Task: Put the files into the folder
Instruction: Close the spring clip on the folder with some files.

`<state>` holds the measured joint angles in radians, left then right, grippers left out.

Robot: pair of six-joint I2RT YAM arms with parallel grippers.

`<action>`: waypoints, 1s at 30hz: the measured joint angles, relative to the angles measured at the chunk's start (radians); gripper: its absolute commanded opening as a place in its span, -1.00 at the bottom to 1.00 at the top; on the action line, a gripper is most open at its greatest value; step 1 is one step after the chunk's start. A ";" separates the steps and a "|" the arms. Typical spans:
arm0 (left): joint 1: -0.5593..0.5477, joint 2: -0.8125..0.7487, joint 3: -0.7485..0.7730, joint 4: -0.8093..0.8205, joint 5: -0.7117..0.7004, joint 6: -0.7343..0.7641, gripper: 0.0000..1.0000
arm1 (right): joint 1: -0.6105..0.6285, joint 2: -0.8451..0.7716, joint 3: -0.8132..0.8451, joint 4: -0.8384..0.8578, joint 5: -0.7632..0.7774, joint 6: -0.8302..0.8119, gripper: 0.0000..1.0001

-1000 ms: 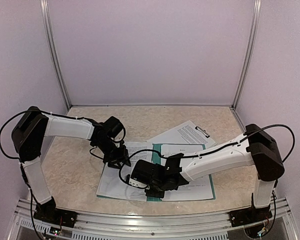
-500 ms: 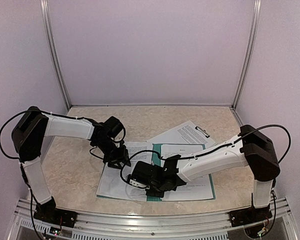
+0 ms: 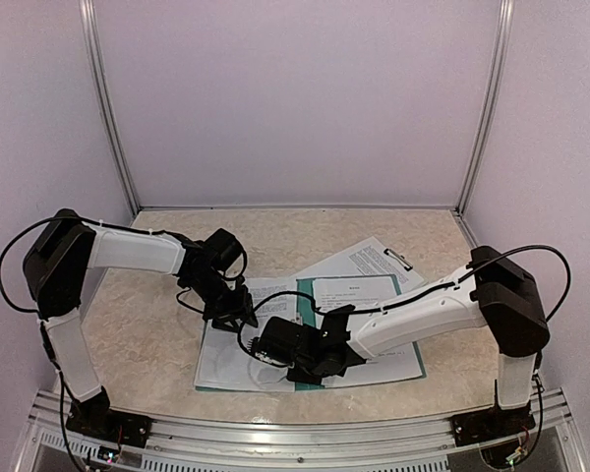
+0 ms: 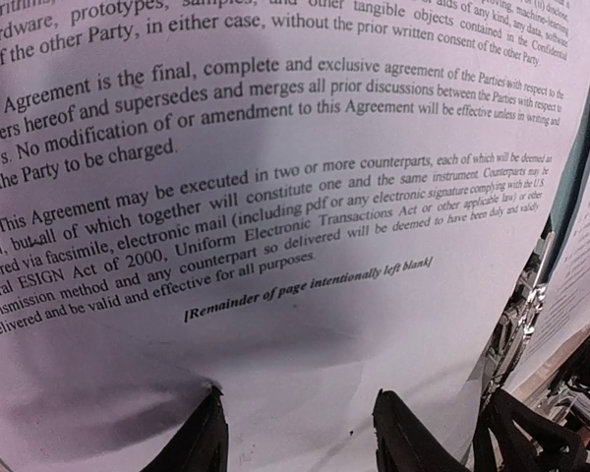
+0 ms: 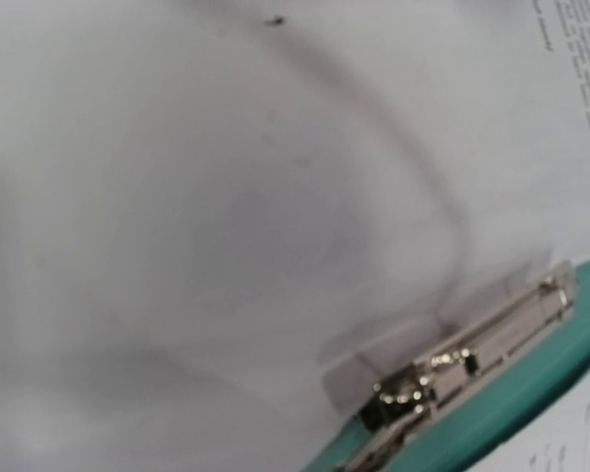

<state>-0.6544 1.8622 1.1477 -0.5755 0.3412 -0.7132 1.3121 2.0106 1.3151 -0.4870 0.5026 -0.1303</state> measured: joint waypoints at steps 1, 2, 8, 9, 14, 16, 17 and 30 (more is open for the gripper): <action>0.000 0.000 0.000 0.000 0.000 0.000 -0.03 | 0.000 0.000 0.000 0.001 0.007 0.001 -0.83; 0.000 0.000 0.000 0.000 0.000 0.000 -0.03 | 0.000 0.000 0.000 0.002 0.014 0.002 -0.85; -0.001 0.002 0.002 -0.001 0.000 0.002 -0.03 | -0.001 0.000 0.000 0.002 0.048 0.002 -0.94; -0.001 0.002 0.002 -0.001 0.000 0.003 -0.03 | 0.000 0.000 0.000 0.001 0.054 0.003 -0.95; -0.003 0.003 0.003 -0.002 0.000 0.005 -0.03 | -0.001 -0.004 0.000 -0.004 0.071 0.002 -0.98; -0.003 0.003 0.004 -0.001 0.000 0.006 -0.03 | -0.001 -0.005 0.002 -0.009 0.076 0.001 -0.99; -0.004 0.004 0.005 -0.001 0.000 0.007 -0.03 | -0.001 -0.006 0.002 -0.011 0.078 0.001 -1.00; -0.008 0.004 0.005 -0.001 -0.001 0.009 -0.03 | -0.001 -0.014 0.020 -0.038 0.095 -0.008 -1.00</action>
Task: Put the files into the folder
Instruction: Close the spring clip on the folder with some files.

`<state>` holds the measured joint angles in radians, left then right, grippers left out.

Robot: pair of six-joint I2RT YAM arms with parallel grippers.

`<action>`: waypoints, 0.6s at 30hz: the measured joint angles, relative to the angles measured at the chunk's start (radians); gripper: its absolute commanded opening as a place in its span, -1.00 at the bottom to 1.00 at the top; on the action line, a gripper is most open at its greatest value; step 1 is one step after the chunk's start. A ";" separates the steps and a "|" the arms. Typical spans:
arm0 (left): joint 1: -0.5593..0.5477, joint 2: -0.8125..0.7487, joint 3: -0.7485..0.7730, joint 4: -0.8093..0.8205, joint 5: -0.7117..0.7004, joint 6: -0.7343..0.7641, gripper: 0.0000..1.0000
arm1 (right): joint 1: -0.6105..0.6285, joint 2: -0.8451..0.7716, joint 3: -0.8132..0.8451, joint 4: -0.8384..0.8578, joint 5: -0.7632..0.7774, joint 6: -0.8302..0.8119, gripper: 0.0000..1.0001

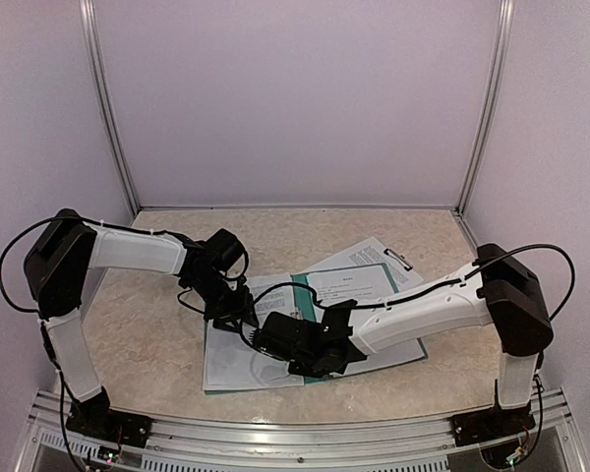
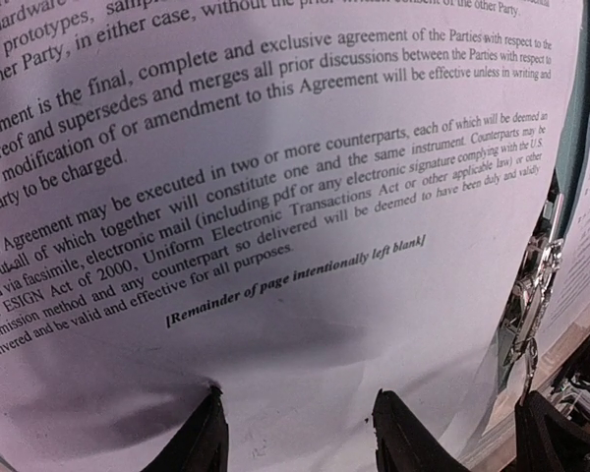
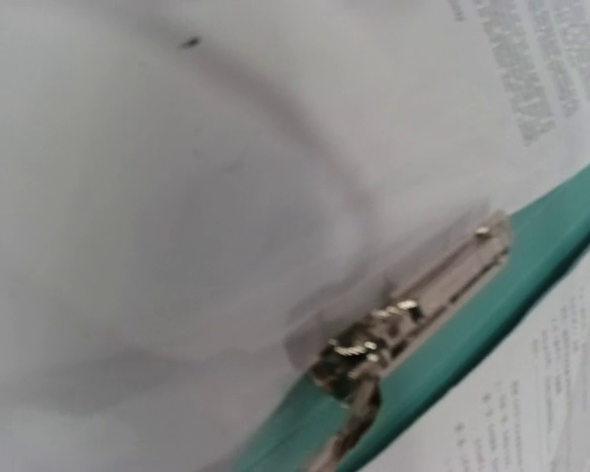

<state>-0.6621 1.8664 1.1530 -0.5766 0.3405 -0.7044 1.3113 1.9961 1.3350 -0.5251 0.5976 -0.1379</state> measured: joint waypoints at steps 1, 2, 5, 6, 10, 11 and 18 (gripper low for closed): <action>0.000 0.000 0.000 0.000 0.000 0.000 -0.03 | 0.000 -0.003 0.003 -0.003 0.005 0.000 -1.00; 0.000 0.000 0.000 0.000 0.000 0.000 -0.03 | 0.000 -0.006 0.006 -0.004 0.009 -0.001 -1.00; -0.001 0.000 0.000 0.000 0.000 0.002 -0.03 | -0.003 -0.016 0.011 -0.005 0.018 -0.003 -1.00; -0.002 0.000 0.000 0.000 0.000 0.003 -0.03 | -0.005 -0.019 0.011 -0.005 0.020 -0.003 -1.00; -0.002 0.000 0.000 0.000 0.000 0.003 -0.03 | -0.014 -0.031 0.011 -0.006 0.023 -0.004 -1.00; -0.002 0.000 0.000 0.000 0.000 0.003 -0.03 | -0.017 -0.033 0.011 -0.006 0.024 -0.004 -1.00; -0.003 0.000 0.000 0.000 0.000 0.005 -0.03 | -0.037 -0.045 0.021 -0.007 0.028 -0.013 -1.00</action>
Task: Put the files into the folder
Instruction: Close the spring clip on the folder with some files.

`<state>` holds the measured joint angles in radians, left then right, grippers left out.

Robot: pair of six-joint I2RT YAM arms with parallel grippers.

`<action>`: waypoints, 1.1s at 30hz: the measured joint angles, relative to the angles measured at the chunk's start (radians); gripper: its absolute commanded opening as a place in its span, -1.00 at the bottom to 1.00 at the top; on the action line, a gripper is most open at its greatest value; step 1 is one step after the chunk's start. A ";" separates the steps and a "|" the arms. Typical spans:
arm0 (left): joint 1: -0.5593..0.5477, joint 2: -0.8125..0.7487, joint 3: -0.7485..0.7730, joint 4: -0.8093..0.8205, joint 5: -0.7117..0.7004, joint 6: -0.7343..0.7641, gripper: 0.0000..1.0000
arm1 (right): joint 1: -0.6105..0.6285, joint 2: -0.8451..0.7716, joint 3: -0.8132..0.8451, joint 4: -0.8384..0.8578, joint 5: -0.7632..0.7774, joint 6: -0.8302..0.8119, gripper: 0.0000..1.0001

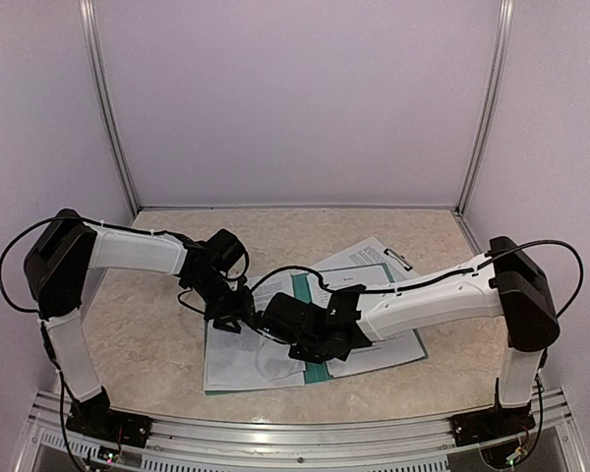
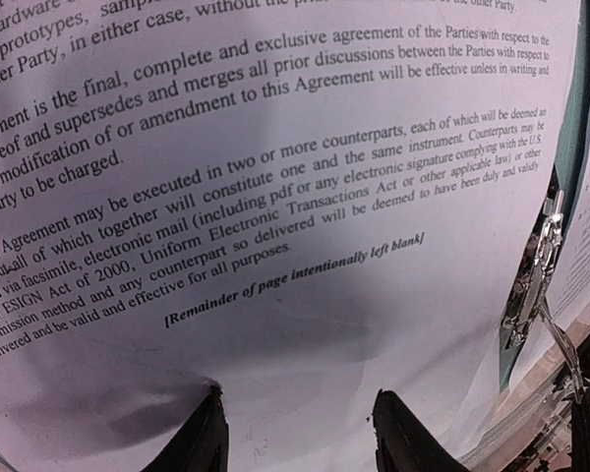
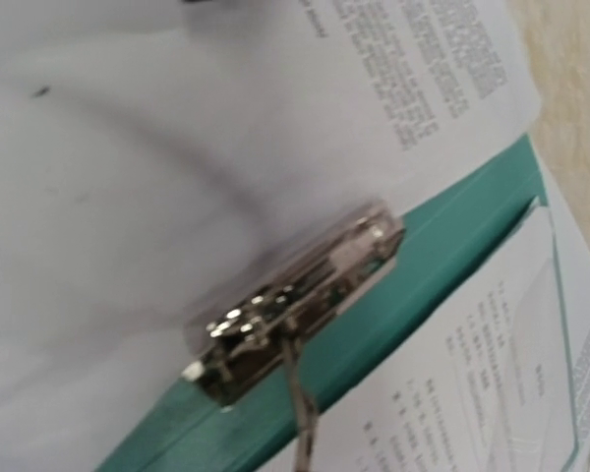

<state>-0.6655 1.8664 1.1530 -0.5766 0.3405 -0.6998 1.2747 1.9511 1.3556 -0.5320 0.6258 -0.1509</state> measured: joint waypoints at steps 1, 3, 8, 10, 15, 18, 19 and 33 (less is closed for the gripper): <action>0.000 0.000 0.000 0.000 0.000 0.002 -0.03 | -0.004 0.000 0.005 0.000 0.000 -0.003 -1.00; -0.001 0.000 0.000 0.000 0.000 0.002 -0.03 | -0.013 0.000 0.015 0.000 0.003 -0.009 -1.00; -0.003 0.000 0.000 0.000 0.000 0.004 -0.03 | -0.037 -0.001 0.034 0.002 0.004 -0.026 -1.00; -0.004 0.000 0.000 0.000 0.000 0.005 -0.03 | -0.048 -0.001 0.043 0.004 0.004 -0.035 -1.00; -0.005 0.000 0.000 0.000 0.000 0.005 -0.03 | -0.076 -0.001 0.071 0.009 0.005 -0.051 -1.00; -0.005 0.000 0.001 -0.001 0.000 0.005 -0.03 | -0.090 -0.001 0.097 0.019 0.006 -0.063 -1.00; -0.005 0.001 0.002 -0.001 0.000 0.005 -0.03 | -0.094 0.000 0.108 0.022 0.005 -0.066 -1.00; -0.010 0.007 0.012 -0.014 0.000 0.006 -0.03 | -0.161 0.005 0.150 0.049 -0.084 -0.040 -0.37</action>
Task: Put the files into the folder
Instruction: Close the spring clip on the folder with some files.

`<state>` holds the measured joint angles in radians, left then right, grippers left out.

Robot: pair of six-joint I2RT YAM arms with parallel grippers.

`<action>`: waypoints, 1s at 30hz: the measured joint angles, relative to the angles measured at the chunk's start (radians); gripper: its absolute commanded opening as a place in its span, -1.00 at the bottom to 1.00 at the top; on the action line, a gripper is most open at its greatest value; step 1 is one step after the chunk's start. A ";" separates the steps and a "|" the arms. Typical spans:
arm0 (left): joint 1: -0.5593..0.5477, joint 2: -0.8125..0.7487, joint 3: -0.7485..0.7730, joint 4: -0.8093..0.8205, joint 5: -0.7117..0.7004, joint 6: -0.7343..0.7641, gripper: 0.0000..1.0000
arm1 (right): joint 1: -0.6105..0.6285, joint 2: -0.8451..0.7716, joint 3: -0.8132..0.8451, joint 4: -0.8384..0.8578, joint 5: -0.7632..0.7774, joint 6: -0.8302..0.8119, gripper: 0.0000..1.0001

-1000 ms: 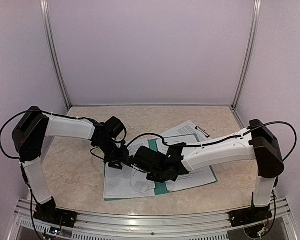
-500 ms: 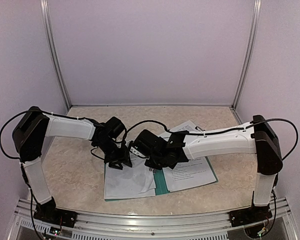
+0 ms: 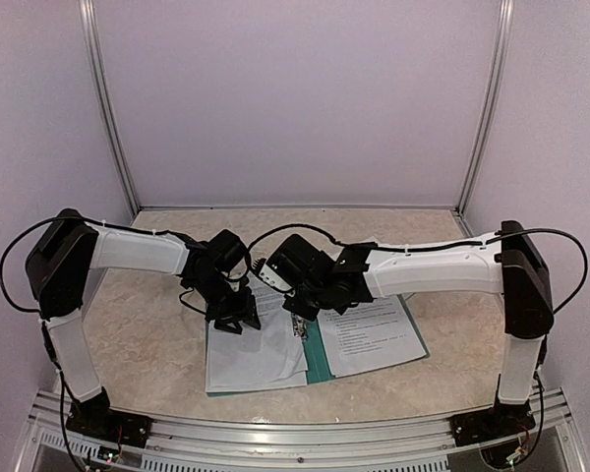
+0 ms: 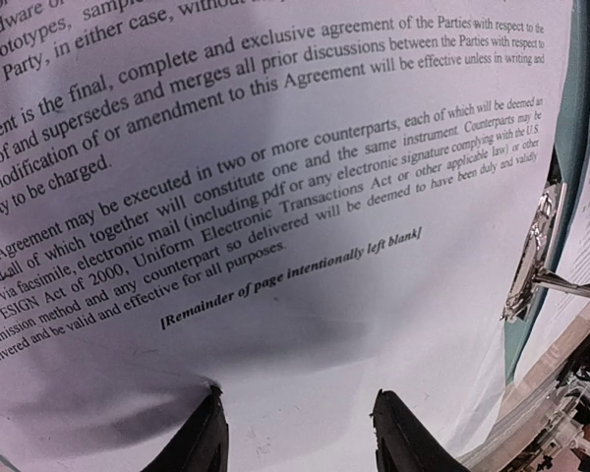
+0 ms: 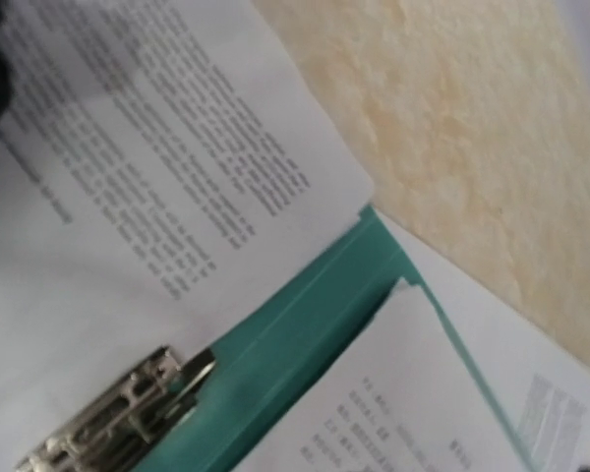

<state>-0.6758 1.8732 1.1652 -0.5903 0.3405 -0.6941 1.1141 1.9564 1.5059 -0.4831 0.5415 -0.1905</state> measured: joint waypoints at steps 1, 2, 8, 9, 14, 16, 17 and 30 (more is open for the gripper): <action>0.000 0.000 0.001 -0.001 0.000 0.000 -0.03 | -0.007 -0.011 -0.011 0.009 -0.027 0.003 -0.25; 0.000 0.001 0.002 -0.002 0.000 0.000 -0.03 | -0.013 -0.022 -0.022 0.011 -0.048 0.017 -0.13; 0.000 0.001 0.003 -0.003 0.000 0.000 0.03 | -0.073 -0.157 -0.131 0.044 -0.221 0.093 0.14; -0.001 0.001 0.004 -0.004 -0.001 0.000 0.04 | -0.082 -0.175 -0.148 0.052 -0.239 0.103 0.15; -0.007 0.000 0.016 -0.031 -0.026 0.003 0.09 | -0.117 -0.240 -0.231 0.092 -0.319 0.150 0.17; -0.007 -0.003 0.023 -0.047 -0.040 0.004 0.11 | -0.119 -0.241 -0.249 0.097 -0.331 0.163 0.17; -0.007 -0.007 0.027 -0.056 -0.048 0.005 0.12 | -0.119 -0.241 -0.259 0.101 -0.338 0.172 0.17; -0.007 -0.108 0.082 -0.081 -0.066 -0.002 0.30 | -0.145 -0.307 -0.374 0.179 -0.414 0.257 0.13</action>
<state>-0.6827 1.7653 1.2476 -0.6716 0.2745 -0.6960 0.9691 1.6497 1.1316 -0.3042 0.1280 0.0666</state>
